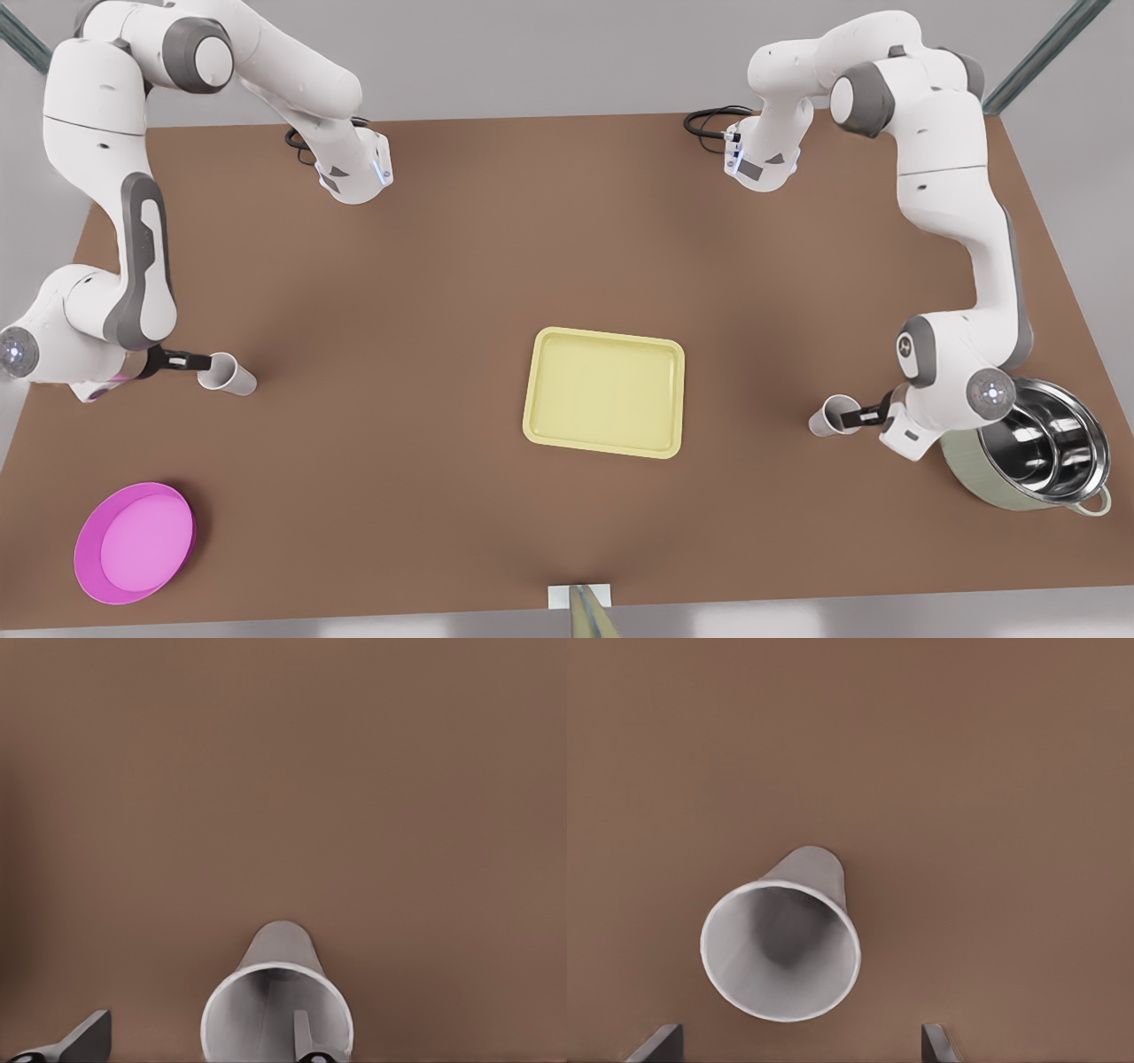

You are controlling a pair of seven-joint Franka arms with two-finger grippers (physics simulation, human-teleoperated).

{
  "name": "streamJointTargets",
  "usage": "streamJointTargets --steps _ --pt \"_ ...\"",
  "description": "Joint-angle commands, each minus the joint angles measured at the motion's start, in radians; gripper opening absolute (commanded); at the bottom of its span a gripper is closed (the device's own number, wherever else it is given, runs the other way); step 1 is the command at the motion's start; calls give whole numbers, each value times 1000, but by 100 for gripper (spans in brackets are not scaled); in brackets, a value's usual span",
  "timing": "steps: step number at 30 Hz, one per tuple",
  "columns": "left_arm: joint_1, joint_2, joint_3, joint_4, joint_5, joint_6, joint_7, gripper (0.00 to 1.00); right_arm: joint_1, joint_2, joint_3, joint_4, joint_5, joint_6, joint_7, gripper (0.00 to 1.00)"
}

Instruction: Use both arms to respectively pick up the white IKEA cups from the middle-left and middle-right positions, then place the white IKEA cups onto the middle-middle tray, ensuring that the cups remain upright and do not tip over

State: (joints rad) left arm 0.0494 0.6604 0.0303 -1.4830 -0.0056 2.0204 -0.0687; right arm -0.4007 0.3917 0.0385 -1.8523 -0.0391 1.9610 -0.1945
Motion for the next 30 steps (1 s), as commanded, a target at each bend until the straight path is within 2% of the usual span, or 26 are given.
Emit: streamJointTargets --steps 1,9,12,13,14,15,16,17,21,23,25,26,27,28,30 --pt "0 -18 0 -37 -1 86 55 100 -9 -19 0 -74 -5 329 -186 100" --pt "3 21 7 -92 -7 132 47 100 -58 50 1 -90 25 326 -192 100" --pt "0 41 5 -92 -56 132 47 94 -78 84 3 -90 54 329 -213 100" --pt "0 45 7 -92 -57 132 47 91 -78 85 1 -93 54 329 -213 100" --pt "0 45 5 -92 -59 132 46 73 -78 93 3 -91 54 329 -213 100" --pt "-3 44 5 -92 -77 130 46 66 -78 93 3 -91 54 328 -213 100" --pt "-3 44 5 -92 -79 130 47 54 -76 95 4 -91 54 322 -213 88" --pt "-3 42 5 -92 -77 129 53 39 -72 95 6 -90 54 315 -213 62" --pt "-3 33 3 -92 -70 129 55 27 -67 90 38 -64 54 253 -215 46" --pt "-22 10 0 -91 -68 126 55 23 -64 92 44 -51 53 231 -215 23" --pt "-37 -22 0 -89 -66 124 47 22 -59 95 43 -48 51 231 -221 21" --pt "-92 -19 -3 -79 -71 123 -112 22 -55 93 43 -42 50 230 -235 21" --pt "-157 -18 -4 -4 -74 14 -244 23 -32 93 43 -25 51 228 -272 21" --pt "-161 -5 -64 93 -83 -115 -359 23 13 87 43 7 45 220 -275 21" --pt "-167 -7 -187 110 -77 -161 -569 23 126 78 44 91 51 131 -273 21"
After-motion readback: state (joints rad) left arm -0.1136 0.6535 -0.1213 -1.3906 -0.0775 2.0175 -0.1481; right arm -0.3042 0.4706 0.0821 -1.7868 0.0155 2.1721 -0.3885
